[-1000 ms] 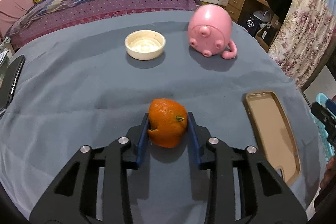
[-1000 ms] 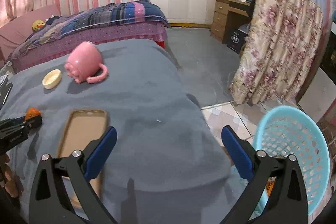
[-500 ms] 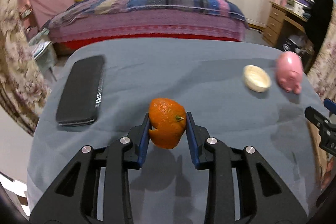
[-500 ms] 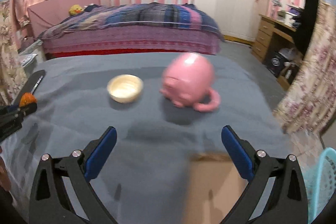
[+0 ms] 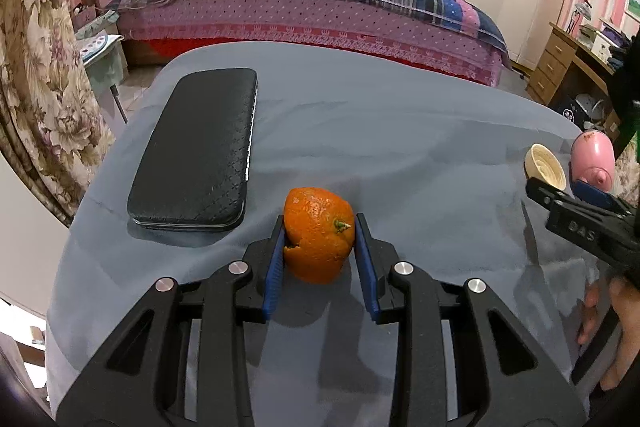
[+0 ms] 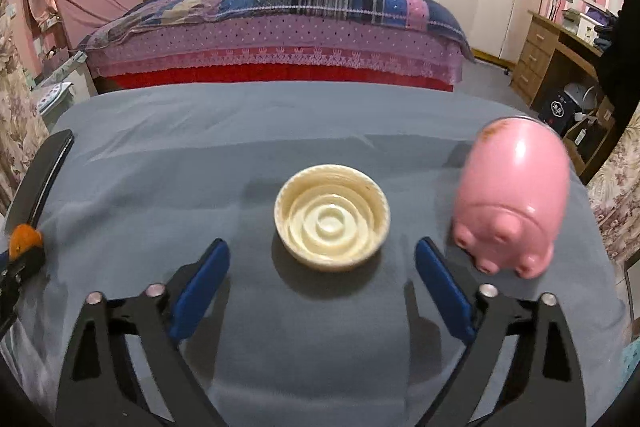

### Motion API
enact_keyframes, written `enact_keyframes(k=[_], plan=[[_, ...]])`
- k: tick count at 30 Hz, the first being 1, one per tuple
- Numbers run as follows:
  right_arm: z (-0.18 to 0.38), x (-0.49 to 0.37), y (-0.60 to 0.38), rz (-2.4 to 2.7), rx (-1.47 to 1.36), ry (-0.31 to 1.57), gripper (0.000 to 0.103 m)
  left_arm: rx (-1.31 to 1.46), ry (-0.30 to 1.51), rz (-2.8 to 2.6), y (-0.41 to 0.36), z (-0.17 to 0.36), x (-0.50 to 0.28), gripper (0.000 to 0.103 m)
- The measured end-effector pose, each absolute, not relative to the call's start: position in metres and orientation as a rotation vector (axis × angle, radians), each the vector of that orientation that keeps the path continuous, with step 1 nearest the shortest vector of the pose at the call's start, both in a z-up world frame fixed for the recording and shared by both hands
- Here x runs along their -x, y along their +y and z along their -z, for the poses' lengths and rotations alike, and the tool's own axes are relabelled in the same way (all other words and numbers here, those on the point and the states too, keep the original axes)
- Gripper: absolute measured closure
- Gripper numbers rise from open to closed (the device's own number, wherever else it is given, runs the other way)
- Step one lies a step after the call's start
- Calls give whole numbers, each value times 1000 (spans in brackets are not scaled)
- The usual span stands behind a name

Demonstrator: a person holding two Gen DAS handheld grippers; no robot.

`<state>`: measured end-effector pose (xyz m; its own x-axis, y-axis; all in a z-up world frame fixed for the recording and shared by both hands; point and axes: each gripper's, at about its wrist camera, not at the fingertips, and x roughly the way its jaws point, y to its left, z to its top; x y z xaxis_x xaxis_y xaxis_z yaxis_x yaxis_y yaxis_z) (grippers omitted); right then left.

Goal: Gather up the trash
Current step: 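Grasp the whole orange with the left gripper while the right approaches the cream bowl, then grasp the cream bowl by its rim with the right gripper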

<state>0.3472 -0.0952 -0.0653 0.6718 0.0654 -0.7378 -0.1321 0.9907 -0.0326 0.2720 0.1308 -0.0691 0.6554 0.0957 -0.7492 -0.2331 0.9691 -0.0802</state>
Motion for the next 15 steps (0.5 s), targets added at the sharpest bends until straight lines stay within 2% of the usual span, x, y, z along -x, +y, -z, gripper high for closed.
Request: enact_keyframes(k=[7, 10, 15], plan=[[75, -363, -92, -126, 68, 859, 30, 175, 839, -201, 130, 71, -271, 72], [75, -364, -93, -139, 62, 853, 44, 173, 838, -200, 128, 70, -273, 72], [70, -354, -95, -160, 78, 818, 44, 154, 822, -196, 122, 64, -272, 72]])
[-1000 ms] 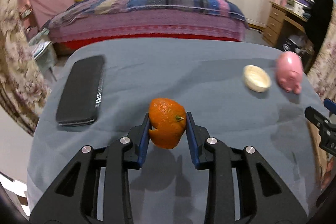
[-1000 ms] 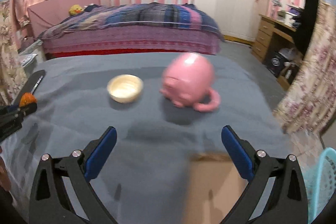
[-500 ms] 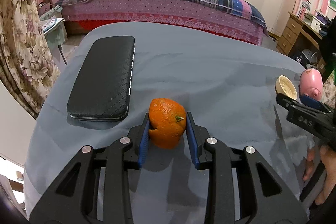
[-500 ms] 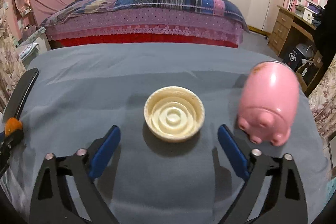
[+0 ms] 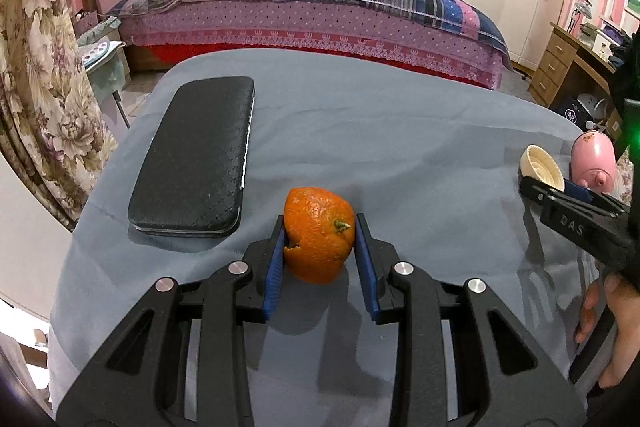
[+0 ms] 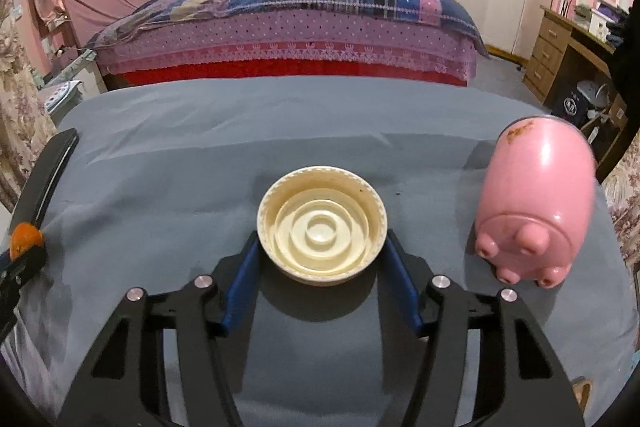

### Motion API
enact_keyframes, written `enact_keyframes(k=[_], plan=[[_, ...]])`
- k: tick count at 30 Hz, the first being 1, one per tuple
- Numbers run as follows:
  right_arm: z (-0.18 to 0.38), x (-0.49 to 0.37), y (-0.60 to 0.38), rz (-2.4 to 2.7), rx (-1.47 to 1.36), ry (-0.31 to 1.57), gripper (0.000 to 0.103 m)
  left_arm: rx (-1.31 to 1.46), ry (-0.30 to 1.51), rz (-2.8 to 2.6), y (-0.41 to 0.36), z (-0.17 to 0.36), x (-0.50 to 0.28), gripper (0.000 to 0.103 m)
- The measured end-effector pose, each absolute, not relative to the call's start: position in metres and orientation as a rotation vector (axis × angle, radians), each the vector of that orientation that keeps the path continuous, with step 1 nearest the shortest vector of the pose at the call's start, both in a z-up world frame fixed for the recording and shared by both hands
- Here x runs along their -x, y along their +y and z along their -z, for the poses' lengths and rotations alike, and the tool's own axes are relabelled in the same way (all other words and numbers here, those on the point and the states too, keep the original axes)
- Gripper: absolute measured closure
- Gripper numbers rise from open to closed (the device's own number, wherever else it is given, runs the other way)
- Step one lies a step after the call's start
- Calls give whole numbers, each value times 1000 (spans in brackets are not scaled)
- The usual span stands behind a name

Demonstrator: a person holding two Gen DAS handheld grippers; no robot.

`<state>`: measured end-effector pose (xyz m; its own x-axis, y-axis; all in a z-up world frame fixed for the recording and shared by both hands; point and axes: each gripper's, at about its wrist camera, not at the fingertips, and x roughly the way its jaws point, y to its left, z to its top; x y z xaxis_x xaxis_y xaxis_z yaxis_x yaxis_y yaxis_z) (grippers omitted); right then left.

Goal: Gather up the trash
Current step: 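Grasp the cream bowl by its rim with the right gripper, then carry the orange and cream bowl over the blue basket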

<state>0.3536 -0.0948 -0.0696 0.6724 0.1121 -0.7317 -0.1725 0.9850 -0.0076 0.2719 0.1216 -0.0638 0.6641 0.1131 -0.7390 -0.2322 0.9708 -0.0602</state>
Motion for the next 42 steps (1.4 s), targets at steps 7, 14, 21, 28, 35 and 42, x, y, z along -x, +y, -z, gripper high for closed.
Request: enact_keyframes(k=[7, 14, 21, 28, 35, 42], plan=[[49, -309, -115, -186, 113, 760, 44, 142, 787, -180, 108, 43, -263, 72], [27, -256, -150, -170, 136, 712, 44, 106, 746, -118, 71, 20, -248, 72], [13, -210, -196, -122, 129, 687, 44, 78, 746, -55, 36, 12, -240, 72], [12, -184, -247, -45, 110, 701, 44, 58, 739, -12, 8, 6, -231, 72], [10, -170, -288, 6, 86, 695, 44, 55, 758, 16, -17, 9, -224, 72], [6, -158, -332, 53, 48, 673, 44, 17, 749, 54, -49, 11, -214, 72]])
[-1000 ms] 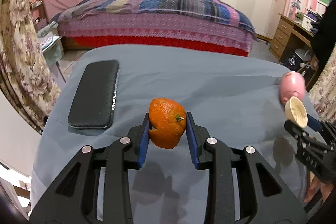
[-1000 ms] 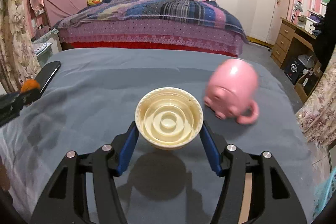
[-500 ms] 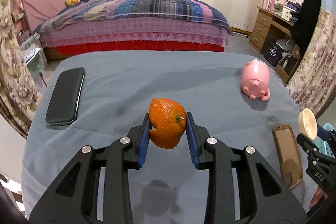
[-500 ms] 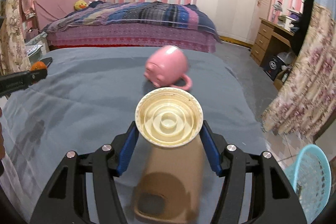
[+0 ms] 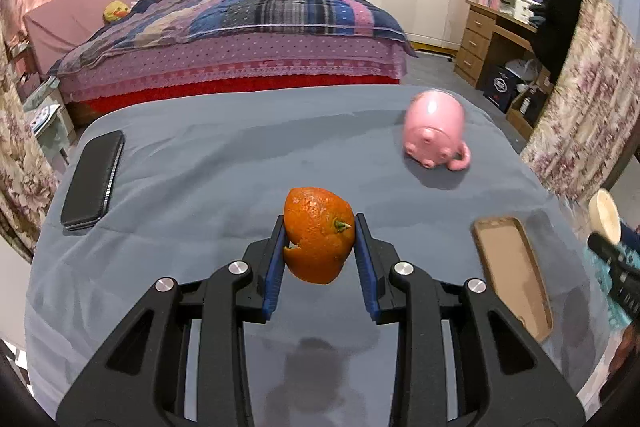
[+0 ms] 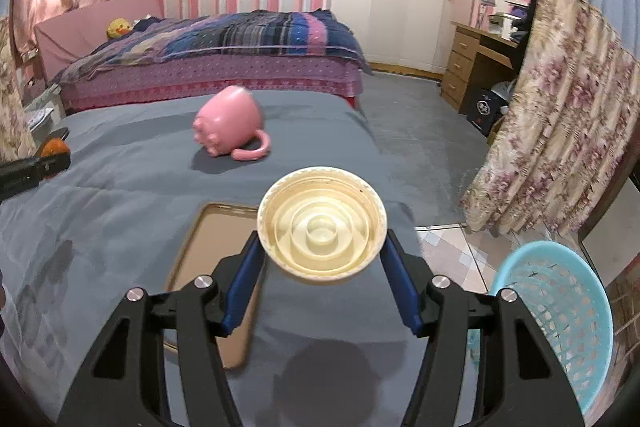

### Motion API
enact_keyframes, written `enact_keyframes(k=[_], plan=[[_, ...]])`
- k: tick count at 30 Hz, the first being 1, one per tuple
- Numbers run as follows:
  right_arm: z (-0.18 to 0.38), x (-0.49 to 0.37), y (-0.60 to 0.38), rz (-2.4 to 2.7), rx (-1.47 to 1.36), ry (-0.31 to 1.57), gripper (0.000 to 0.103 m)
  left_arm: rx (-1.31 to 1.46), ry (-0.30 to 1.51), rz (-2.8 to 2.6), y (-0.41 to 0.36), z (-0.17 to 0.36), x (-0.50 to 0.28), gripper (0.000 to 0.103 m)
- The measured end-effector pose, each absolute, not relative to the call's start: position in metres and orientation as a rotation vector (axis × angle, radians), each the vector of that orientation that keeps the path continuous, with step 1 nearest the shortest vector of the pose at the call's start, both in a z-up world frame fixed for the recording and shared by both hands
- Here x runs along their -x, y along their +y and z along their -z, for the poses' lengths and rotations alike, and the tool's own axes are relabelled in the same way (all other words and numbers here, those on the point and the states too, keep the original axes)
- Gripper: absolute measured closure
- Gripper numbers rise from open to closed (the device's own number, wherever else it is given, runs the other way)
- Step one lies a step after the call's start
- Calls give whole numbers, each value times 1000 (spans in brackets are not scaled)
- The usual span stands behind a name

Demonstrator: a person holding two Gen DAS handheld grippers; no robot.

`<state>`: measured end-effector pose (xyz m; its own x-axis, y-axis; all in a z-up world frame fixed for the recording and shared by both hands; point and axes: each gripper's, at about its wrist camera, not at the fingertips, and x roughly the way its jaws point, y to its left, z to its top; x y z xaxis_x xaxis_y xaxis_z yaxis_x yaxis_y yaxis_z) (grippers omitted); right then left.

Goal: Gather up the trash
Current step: 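Carry the orange and cream bowl over the blue basket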

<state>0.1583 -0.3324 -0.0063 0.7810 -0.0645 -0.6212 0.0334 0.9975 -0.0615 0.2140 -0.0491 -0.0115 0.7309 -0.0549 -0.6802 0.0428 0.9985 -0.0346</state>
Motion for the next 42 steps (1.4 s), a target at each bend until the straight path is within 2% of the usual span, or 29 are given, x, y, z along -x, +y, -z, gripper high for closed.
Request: enact_keyframes(k=[16, 42], plan=[[-4, -100, -456, 222, -29, 639, 44, -43, 711, 185, -162, 9, -182, 72], [8, -24, -590, 434, -116, 614, 44, -161, 675, 553, -418, 20, -132, 72]])
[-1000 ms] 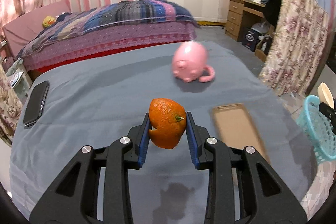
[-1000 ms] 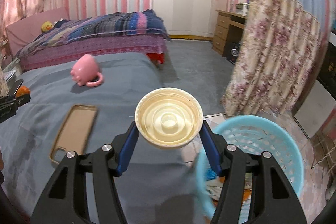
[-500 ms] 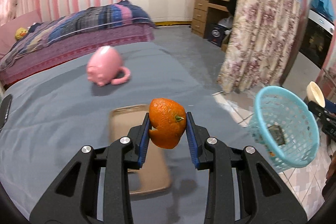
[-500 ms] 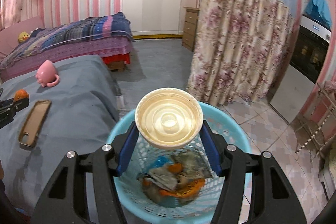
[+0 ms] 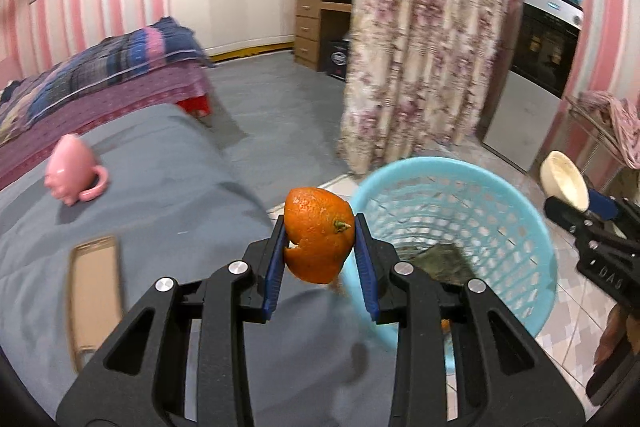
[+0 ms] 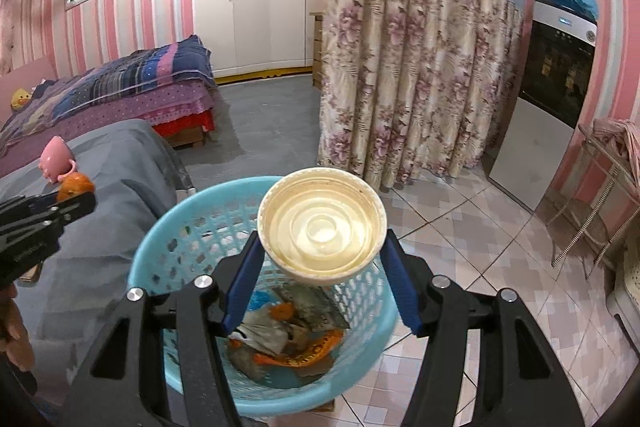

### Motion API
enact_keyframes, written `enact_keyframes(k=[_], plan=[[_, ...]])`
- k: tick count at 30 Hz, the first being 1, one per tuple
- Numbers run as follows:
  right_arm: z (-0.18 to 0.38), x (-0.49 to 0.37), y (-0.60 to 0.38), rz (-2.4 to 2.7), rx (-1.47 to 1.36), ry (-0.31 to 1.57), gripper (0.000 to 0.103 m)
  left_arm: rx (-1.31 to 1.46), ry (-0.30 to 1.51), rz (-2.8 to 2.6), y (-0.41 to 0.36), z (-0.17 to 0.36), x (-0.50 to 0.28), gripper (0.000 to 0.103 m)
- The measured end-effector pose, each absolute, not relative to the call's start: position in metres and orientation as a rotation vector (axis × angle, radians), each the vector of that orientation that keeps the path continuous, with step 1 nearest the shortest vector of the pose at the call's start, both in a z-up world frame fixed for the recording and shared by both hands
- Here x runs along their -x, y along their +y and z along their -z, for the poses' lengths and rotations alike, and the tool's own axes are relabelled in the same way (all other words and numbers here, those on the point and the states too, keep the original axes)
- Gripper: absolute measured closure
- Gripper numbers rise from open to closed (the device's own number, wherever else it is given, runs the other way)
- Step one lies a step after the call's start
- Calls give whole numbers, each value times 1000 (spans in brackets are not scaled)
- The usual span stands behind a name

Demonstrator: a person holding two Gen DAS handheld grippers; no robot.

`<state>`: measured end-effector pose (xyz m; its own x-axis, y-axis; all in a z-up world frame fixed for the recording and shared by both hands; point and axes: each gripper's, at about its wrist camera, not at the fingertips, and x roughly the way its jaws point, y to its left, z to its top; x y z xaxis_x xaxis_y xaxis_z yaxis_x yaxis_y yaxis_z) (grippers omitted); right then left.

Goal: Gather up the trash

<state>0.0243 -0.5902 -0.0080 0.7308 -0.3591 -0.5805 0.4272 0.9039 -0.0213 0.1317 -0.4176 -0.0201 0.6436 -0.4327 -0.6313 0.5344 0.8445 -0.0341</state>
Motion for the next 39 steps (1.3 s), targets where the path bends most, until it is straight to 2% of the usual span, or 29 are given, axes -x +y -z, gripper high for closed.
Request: enact_keyframes(k=[6, 8, 9, 10, 16, 26, 27, 28, 29, 30, 32, 35, 39], plan=[[13, -12, -613, 470, -135, 623, 44, -177, 676, 617, -458, 24, -125, 69], [14, -10, -616, 475, -138, 623, 44, -183, 673, 628, -465, 23, -125, 53], [14, -9, -618, 476, -141, 623, 44, -186, 666, 623, -466, 21, -125, 41], [14, -9, -619, 476, -144, 622, 44, -188, 655, 610, -466, 19, -124, 33], [15, -7, -619, 465, -152, 617, 44, -168, 642, 544, -441, 10, -134, 18], [25, -33, -597, 407, -189, 626, 43, -141, 645, 424, -376, 8, -142, 8], [26, -36, -594, 397, -193, 623, 41, -133, 645, 416, -372, 7, -143, 6], [27, -42, -590, 370, -208, 616, 35, -124, 645, 406, -367, 6, -144, 6], [28, -45, -588, 362, -213, 617, 18, -113, 644, 398, -360, 5, -145, 6], [29, -48, -586, 364, -212, 622, 15, -105, 643, 395, -354, 4, -146, 6], [31, -54, -578, 382, -186, 641, 14, -96, 639, 389, -344, 2, -146, 6], [30, -54, -566, 398, -175, 639, 6, -102, 627, 389, -329, -3, -142, 6], [26, -51, -550, 421, -178, 640, 5, -113, 603, 386, -309, -9, -132, 5]])
